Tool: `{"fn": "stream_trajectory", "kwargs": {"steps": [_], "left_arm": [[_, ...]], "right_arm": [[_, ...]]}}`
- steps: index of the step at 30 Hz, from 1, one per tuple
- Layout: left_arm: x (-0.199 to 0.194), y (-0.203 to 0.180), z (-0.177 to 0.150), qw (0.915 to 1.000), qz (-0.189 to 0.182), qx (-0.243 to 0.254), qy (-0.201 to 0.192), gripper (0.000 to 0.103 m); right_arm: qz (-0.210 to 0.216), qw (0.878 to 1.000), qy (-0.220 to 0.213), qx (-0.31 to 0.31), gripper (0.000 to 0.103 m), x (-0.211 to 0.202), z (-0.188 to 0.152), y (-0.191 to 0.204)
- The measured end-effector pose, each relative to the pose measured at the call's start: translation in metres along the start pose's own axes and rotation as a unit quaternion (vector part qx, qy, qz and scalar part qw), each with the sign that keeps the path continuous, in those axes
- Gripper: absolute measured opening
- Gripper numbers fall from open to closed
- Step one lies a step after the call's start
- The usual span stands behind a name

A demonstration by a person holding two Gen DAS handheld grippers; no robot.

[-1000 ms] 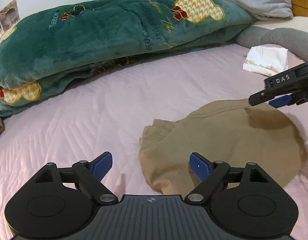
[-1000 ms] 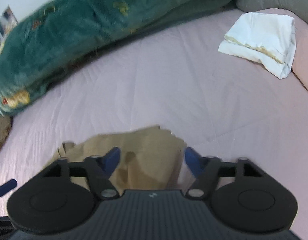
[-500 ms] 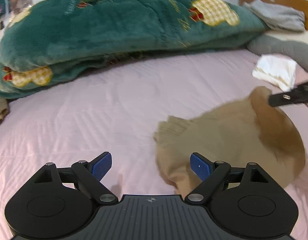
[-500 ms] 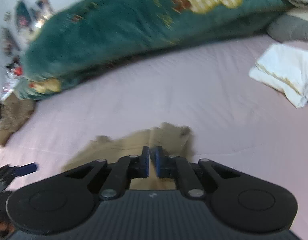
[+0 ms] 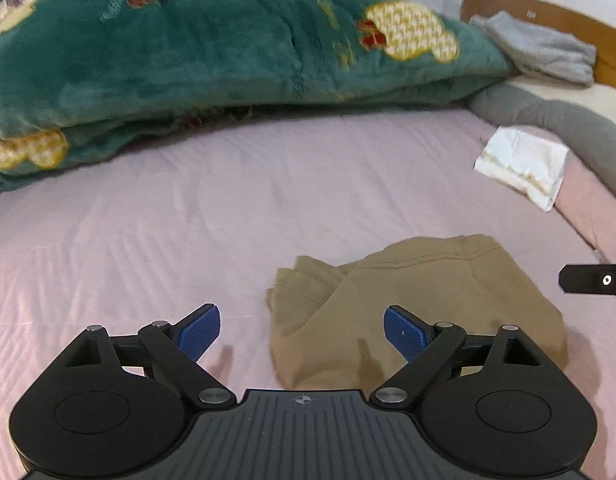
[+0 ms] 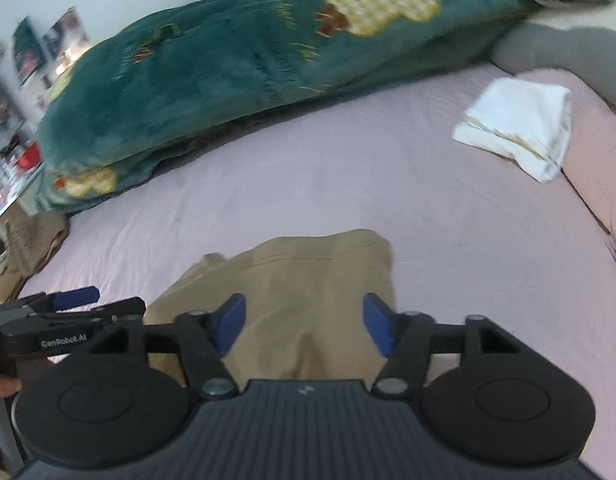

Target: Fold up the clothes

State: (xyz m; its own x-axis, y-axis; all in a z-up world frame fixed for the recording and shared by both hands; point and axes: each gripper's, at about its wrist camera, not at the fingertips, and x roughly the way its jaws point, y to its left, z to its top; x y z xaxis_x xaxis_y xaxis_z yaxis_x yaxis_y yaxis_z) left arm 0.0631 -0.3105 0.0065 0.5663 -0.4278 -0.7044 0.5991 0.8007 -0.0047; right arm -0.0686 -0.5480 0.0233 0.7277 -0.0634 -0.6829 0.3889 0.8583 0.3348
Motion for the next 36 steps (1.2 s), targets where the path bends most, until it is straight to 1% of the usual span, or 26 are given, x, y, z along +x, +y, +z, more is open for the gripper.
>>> {"fn": "stream_trajectory", "kwargs": {"steps": [2, 5, 7, 8, 11, 12, 13, 14, 15, 16, 17, 18, 19, 21, 24, 27, 29, 31, 33, 36], "left_arm": [[0.016, -0.007, 0.001, 0.9999, 0.007, -0.001, 0.012, 0.090], [0.033, -0.016, -0.001, 0.9993, 0.027, 0.024, 0.013, 0.090], [0.048, -0.018, 0.000, 0.9984, 0.037, 0.037, 0.024, 0.090], [0.054, -0.015, 0.001, 0.9983, 0.038, 0.033, 0.029, 0.090], [0.070, -0.006, 0.003, 0.9989, 0.021, 0.012, 0.041, 0.090], [0.073, -0.005, 0.003, 0.9990, 0.014, 0.007, 0.043, 0.088], [0.074, -0.004, 0.002, 0.9992, 0.009, 0.006, 0.039, 0.084], [0.074, -0.005, 0.001, 0.9994, 0.003, 0.009, 0.032, 0.080], [0.074, -0.005, -0.001, 0.9996, -0.008, 0.013, 0.023, 0.064], [0.073, -0.006, -0.002, 0.9996, -0.021, 0.015, 0.014, 0.045], [0.071, -0.007, -0.003, 0.9995, -0.026, 0.015, 0.009, 0.038], [0.068, -0.009, -0.004, 0.9995, -0.025, 0.019, 0.004, 0.025], [0.066, -0.011, -0.004, 0.9994, -0.023, 0.026, -0.004, 0.016], [0.061, -0.013, -0.006, 0.9991, -0.023, 0.033, -0.016, 0.011], [0.047, -0.011, -0.009, 0.9980, -0.038, 0.030, -0.040, 0.007], [0.027, -0.009, -0.011, 0.9958, -0.059, 0.029, -0.065, 0.007], [0.014, -0.006, -0.014, 0.9934, -0.083, 0.028, -0.075, 0.007], [0.000, -0.004, -0.019, 0.9899, -0.110, 0.028, -0.085, 0.007], [-0.014, -0.002, -0.028, 0.9845, -0.142, 0.032, -0.098, 0.007], [-0.042, 0.001, -0.047, 0.9755, -0.177, 0.061, -0.116, 0.007]], "right_arm": [[-0.009, 1.000, 0.003, 0.006, 0.067, 0.016, 0.006, -0.010], [-0.011, 0.999, 0.022, 0.023, 0.067, 0.052, 0.017, -0.022], [-0.010, 0.999, 0.038, 0.025, 0.067, 0.072, 0.022, -0.028], [-0.007, 0.999, 0.046, 0.024, 0.067, 0.080, 0.024, -0.031], [0.000, 0.998, 0.067, 0.006, 0.067, 0.105, 0.030, -0.031], [0.002, 0.997, 0.076, -0.001, 0.062, 0.112, 0.031, -0.029], [-0.001, 0.997, 0.076, -0.009, 0.045, 0.115, 0.030, -0.027], [-0.003, 0.997, 0.074, -0.016, 0.028, 0.116, 0.028, -0.024], [-0.006, 0.997, 0.071, -0.023, 0.012, 0.118, 0.026, -0.021], [-0.009, 0.997, 0.069, -0.030, 0.011, 0.120, 0.024, -0.018], [-0.012, 0.997, 0.067, -0.037, 0.009, 0.122, 0.023, -0.015], [-0.013, 0.997, 0.064, -0.049, 0.009, 0.121, 0.020, -0.011], [-0.018, 0.996, 0.055, -0.062, 0.008, 0.117, 0.017, -0.009], [-0.014, 0.997, 0.038, -0.069, 0.008, 0.106, 0.017, -0.006], [0.004, 0.997, 0.014, -0.071, 0.007, 0.089, 0.017, -0.005], [0.030, 0.996, -0.005, -0.083, 0.007, 0.070, 0.015, 0.000], [0.046, 0.994, -0.013, -0.095, 0.007, 0.056, 0.011, 0.004], [0.063, 0.992, -0.018, -0.104, 0.007, 0.041, 0.007, 0.009], [0.086, 0.990, -0.017, -0.110, 0.007, 0.024, -0.001, 0.014], [0.103, 0.986, -0.015, -0.133, 0.007, -0.001, -0.020, 0.019]]}}
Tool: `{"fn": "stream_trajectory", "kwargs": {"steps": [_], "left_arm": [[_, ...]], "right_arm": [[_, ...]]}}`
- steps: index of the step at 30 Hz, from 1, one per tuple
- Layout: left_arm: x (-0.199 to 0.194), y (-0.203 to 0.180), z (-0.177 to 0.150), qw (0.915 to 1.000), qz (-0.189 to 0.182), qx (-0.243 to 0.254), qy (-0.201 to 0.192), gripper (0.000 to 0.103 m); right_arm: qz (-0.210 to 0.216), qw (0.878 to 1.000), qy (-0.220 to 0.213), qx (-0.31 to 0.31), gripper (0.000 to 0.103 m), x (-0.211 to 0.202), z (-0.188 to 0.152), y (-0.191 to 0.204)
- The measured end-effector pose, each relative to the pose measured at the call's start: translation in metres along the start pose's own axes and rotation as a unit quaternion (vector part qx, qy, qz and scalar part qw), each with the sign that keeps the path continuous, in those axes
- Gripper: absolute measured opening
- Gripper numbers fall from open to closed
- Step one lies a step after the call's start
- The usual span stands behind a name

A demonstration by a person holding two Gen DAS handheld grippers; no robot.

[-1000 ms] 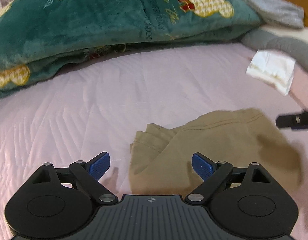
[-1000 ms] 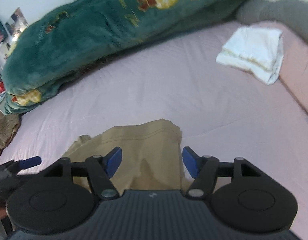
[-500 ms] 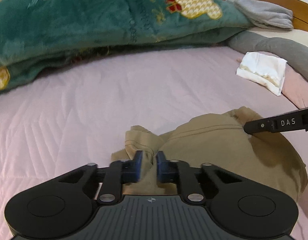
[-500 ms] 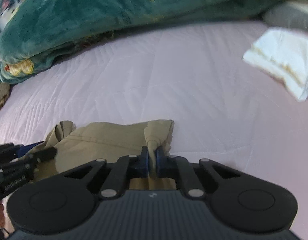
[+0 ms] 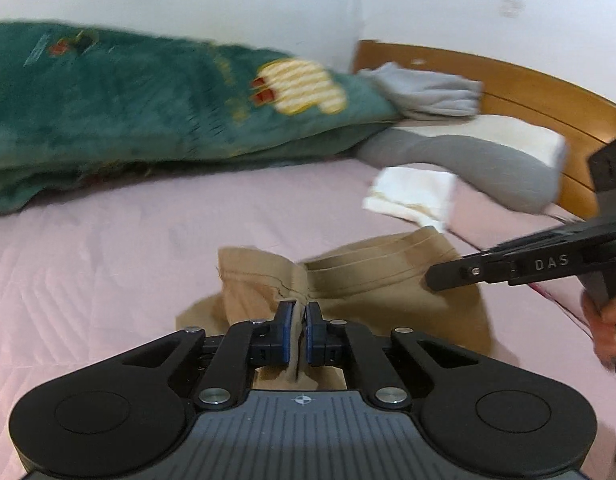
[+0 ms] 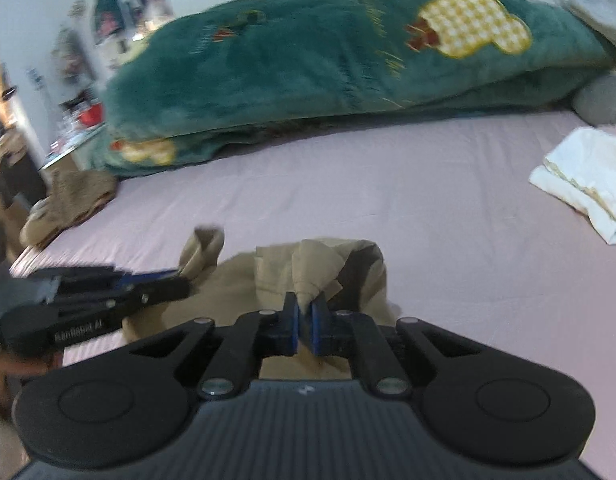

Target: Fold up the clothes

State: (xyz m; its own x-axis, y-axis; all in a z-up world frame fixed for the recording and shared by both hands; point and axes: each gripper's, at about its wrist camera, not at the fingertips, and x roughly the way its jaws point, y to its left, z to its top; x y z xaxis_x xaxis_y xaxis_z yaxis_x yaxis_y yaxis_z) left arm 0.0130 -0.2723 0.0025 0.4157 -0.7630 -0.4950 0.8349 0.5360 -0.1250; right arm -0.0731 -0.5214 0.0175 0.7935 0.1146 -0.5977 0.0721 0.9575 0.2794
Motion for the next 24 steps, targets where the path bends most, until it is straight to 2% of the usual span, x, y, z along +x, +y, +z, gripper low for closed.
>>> {"fn": "stream_trajectory", "kwargs": {"steps": [3, 6, 9, 11, 12, 14, 15, 16, 17, 19, 20, 21, 23, 24], "left_arm": [[-0.026, -0.008, -0.017, 0.9989, -0.042, 0.022, 0.006, 0.007], [-0.051, -0.017, -0.038, 0.9948, -0.084, 0.048, 0.031, 0.008], [-0.065, -0.021, -0.061, 0.9899, -0.118, 0.051, 0.060, 0.008], [-0.074, -0.025, -0.076, 0.9852, -0.142, 0.053, 0.079, 0.008], [-0.076, -0.029, -0.083, 0.9816, -0.159, 0.056, 0.089, 0.008], [-0.080, -0.039, -0.095, 0.9694, -0.205, 0.073, 0.114, 0.008], [-0.081, -0.046, -0.100, 0.9616, -0.227, 0.084, 0.130, 0.009], [-0.081, -0.050, -0.105, 0.9557, -0.242, 0.090, 0.142, 0.011], [-0.083, -0.052, -0.108, 0.9533, -0.247, 0.094, 0.147, 0.011], [-0.089, -0.049, -0.110, 0.9597, -0.229, 0.087, 0.137, 0.015], [-0.093, -0.043, -0.105, 0.9664, -0.212, 0.077, 0.123, 0.017], [-0.095, -0.036, -0.097, 0.9738, -0.188, 0.067, 0.108, 0.018], [-0.098, -0.020, -0.079, 0.9880, -0.122, 0.050, 0.081, 0.025], [-0.098, -0.012, -0.069, 0.9935, -0.085, 0.037, 0.066, 0.035]], "right_arm": [[0.013, 1.000, 0.013, -0.019, 0.005, -0.024, -0.020, 0.015], [0.017, 0.999, 0.032, -0.031, 0.005, -0.049, -0.041, 0.028], [-0.003, 0.998, 0.052, -0.033, 0.005, -0.068, -0.058, 0.033], [-0.016, 0.999, 0.038, -0.010, 0.007, -0.079, -0.058, 0.031], [-0.020, 0.999, 0.033, 0.006, 0.012, -0.083, -0.055, 0.029], [-0.027, 0.999, 0.022, 0.031, 0.029, -0.084, -0.046, 0.027], [-0.032, 0.999, 0.020, 0.039, 0.052, -0.082, -0.041, 0.027], [-0.042, 0.998, 0.016, 0.045, 0.063, -0.079, -0.035, 0.027], [-0.052, 0.997, 0.012, 0.048, 0.065, -0.075, -0.029, 0.028], [-0.071, 0.996, 0.007, 0.052, 0.066, -0.064, -0.016, 0.029], [-0.073, 0.996, 0.008, 0.056, 0.066, -0.055, -0.007, 0.028], [-0.074, 0.995, 0.009, 0.060, 0.066, -0.045, 0.001, 0.027], [-0.075, 0.995, 0.020, 0.065, 0.067, -0.021, 0.018, 0.025], [-0.073, 0.995, 0.031, 0.065, 0.067, -0.006, 0.025, 0.025]]}}
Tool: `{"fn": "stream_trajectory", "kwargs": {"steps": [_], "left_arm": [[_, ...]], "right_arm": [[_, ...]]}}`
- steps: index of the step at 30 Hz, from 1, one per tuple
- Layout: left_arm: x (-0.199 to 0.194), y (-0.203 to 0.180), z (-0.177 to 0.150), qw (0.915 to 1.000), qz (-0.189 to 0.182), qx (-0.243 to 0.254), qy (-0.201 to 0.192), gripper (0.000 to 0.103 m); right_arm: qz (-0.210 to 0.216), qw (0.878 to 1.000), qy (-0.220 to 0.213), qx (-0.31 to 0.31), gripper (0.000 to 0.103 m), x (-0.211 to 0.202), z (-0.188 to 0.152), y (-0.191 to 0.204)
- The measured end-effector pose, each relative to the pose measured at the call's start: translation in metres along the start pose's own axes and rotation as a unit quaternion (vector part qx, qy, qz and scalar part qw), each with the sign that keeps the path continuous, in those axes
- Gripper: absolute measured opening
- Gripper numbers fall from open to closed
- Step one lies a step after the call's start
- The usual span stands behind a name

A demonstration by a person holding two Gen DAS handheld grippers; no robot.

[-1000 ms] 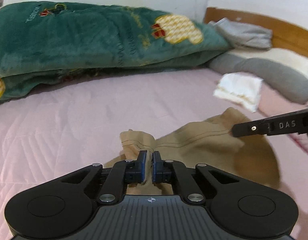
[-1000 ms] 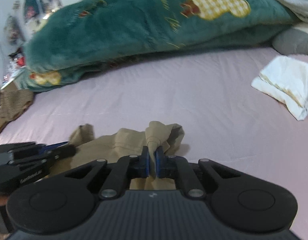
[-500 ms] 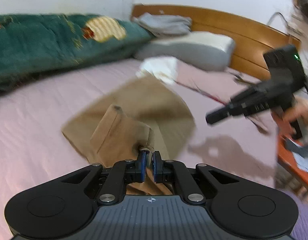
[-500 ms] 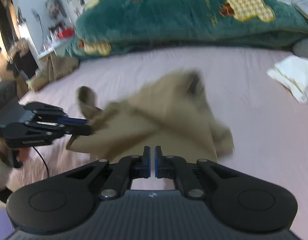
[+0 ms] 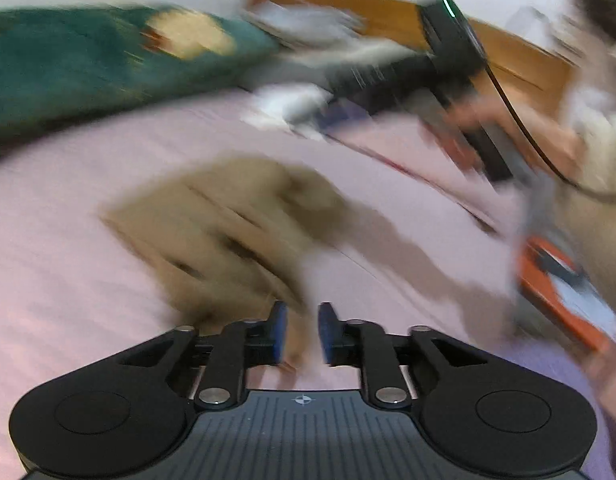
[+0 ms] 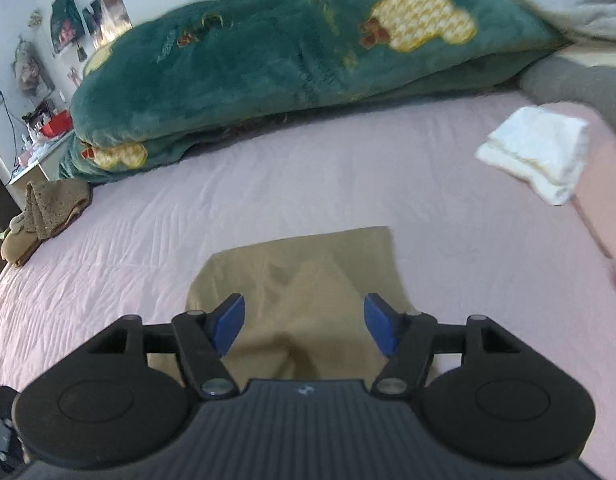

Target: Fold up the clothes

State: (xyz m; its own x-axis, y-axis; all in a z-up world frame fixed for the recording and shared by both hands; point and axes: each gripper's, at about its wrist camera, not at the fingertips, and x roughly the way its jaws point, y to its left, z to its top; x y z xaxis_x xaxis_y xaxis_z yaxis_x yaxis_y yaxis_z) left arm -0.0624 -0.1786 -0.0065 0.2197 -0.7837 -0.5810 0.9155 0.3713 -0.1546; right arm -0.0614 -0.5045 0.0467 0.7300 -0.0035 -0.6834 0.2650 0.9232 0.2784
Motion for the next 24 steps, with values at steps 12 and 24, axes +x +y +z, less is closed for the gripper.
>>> {"fn": "stream_trajectory", "kwargs": {"steps": [12, 24], "left_arm": [[0.037, 0.038, 0.009, 0.9923, 0.082, -0.081, 0.046, 0.069], [0.043, 0.012, -0.005, 0.9942, -0.026, -0.053, 0.090, 0.054]], "right_arm": [[-0.067, 0.988, 0.098, -0.098, 0.004, 0.100, -0.012, 0.029], [-0.046, 0.993, 0.055, -0.097, 0.003, -0.056, -0.079, 0.028]]}}
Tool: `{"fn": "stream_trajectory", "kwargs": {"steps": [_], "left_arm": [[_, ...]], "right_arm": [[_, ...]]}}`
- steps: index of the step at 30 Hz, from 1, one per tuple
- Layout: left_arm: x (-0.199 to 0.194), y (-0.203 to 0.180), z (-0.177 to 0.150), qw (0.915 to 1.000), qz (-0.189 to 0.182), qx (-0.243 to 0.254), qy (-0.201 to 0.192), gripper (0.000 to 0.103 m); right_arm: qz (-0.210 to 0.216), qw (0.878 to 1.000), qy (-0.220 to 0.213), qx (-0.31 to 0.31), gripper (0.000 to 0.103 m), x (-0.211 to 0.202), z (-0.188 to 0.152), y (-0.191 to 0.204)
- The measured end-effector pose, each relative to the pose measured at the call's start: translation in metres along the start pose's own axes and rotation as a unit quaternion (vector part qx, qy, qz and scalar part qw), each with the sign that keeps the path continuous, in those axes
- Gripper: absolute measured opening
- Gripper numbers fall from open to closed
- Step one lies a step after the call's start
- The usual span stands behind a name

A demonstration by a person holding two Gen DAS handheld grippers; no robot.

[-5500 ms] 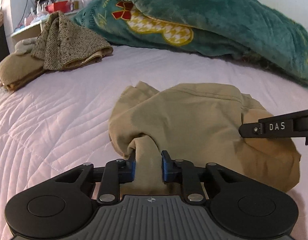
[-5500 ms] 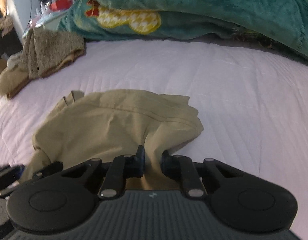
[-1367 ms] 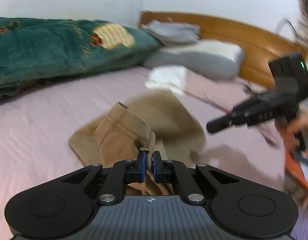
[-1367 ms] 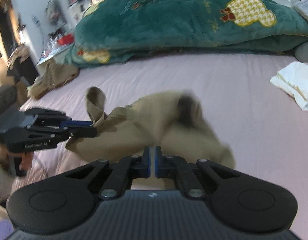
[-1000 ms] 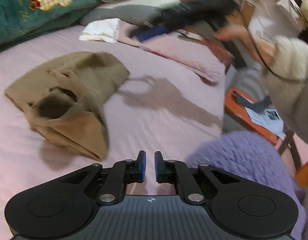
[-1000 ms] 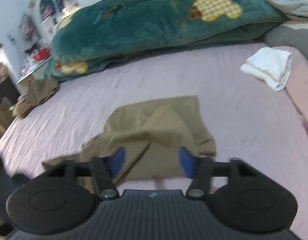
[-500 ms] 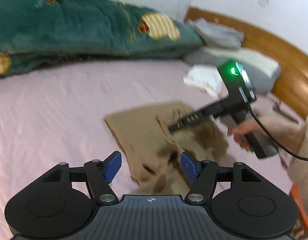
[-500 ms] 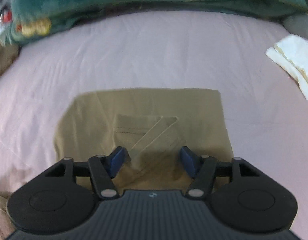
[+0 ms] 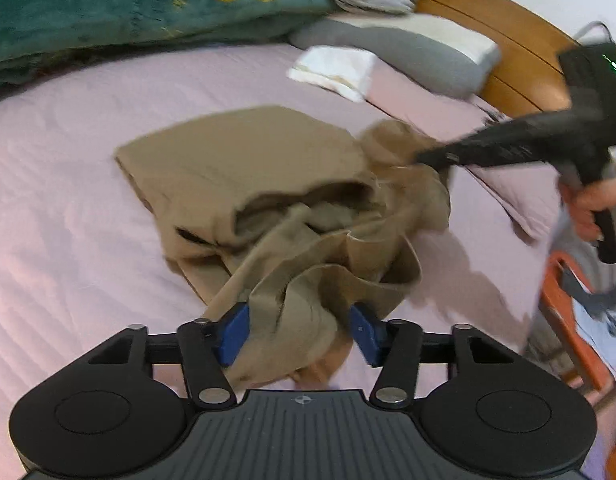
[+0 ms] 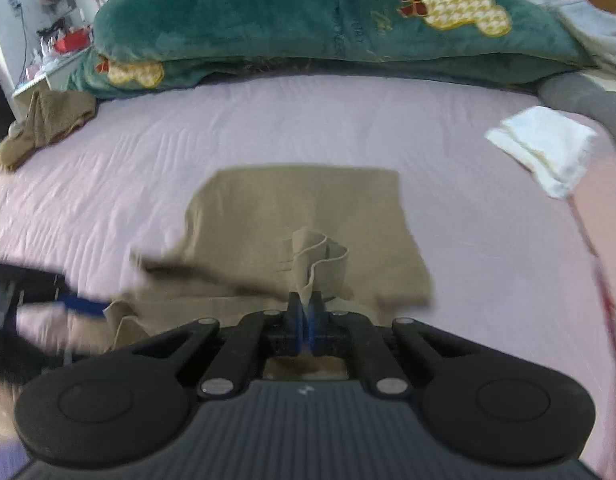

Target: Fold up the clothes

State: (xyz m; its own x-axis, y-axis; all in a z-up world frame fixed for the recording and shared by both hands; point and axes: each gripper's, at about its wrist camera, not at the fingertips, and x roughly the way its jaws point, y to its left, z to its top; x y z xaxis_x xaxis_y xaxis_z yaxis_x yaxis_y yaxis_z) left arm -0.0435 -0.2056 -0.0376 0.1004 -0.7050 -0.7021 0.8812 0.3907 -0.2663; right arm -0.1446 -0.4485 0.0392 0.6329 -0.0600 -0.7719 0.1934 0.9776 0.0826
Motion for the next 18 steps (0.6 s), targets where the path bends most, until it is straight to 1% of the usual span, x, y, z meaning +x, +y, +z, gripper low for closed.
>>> {"fn": "stream_trajectory", "kwargs": {"steps": [2, 5, 7, 8, 10, 11, 13, 14, 15, 16, 17, 18], "left_arm": [[-0.005, -0.008, -0.009, 0.9997, -0.009, 0.013, 0.016, 0.054], [-0.010, -0.016, -0.027, 0.9981, -0.008, 0.029, 0.053, 0.054], [-0.017, -0.022, -0.037, 0.9968, -0.003, 0.036, 0.071, 0.054], [-0.022, -0.024, -0.040, 0.9965, 0.000, 0.037, 0.075, 0.054], [-0.035, -0.024, -0.039, 0.9977, 0.000, 0.021, 0.064, 0.056], [-0.042, -0.024, -0.037, 0.9986, 0.005, 0.014, 0.052, 0.056], [-0.059, -0.022, -0.031, 0.9993, 0.031, 0.008, 0.021, 0.058], [-0.060, -0.022, -0.026, 0.9991, 0.042, 0.006, 0.006, 0.061], [-0.059, -0.022, -0.021, 0.9986, 0.052, -0.004, -0.006, 0.066], [-0.055, -0.020, -0.017, 0.9980, 0.059, -0.019, -0.013, 0.069], [-0.050, -0.019, -0.013, 0.9972, 0.063, -0.035, -0.019, 0.070], [-0.043, -0.018, -0.011, 0.9968, 0.058, -0.051, -0.018, 0.071]], "right_arm": [[-0.008, 1.000, 0.027, 0.005, 0.004, -0.009, -0.029, -0.004], [-0.028, 0.997, 0.074, 0.003, 0.004, -0.006, -0.073, -0.005], [-0.036, 0.994, 0.106, 0.009, 0.005, 0.001, -0.093, -0.006], [-0.046, 0.992, 0.115, 0.018, 0.005, 0.001, -0.100, -0.008], [-0.054, 0.992, 0.107, 0.028, 0.007, -0.012, -0.107, -0.014], [-0.049, 0.994, 0.089, 0.040, 0.008, -0.020, -0.102, -0.016], [-0.038, 0.996, 0.050, 0.065, 0.015, -0.037, -0.091, -0.020], [-0.029, 0.997, 0.027, 0.073, 0.018, -0.043, -0.084, -0.020], [-0.020, 0.997, 0.007, 0.077, 0.031, -0.046, -0.074, -0.019], [-0.015, 0.997, -0.003, 0.081, 0.047, -0.043, -0.065, -0.016], [-0.011, 0.996, -0.011, 0.085, 0.051, -0.040, -0.056, -0.013], [-0.005, 0.996, -0.010, 0.085, 0.053, -0.032, -0.051, -0.010]]}}
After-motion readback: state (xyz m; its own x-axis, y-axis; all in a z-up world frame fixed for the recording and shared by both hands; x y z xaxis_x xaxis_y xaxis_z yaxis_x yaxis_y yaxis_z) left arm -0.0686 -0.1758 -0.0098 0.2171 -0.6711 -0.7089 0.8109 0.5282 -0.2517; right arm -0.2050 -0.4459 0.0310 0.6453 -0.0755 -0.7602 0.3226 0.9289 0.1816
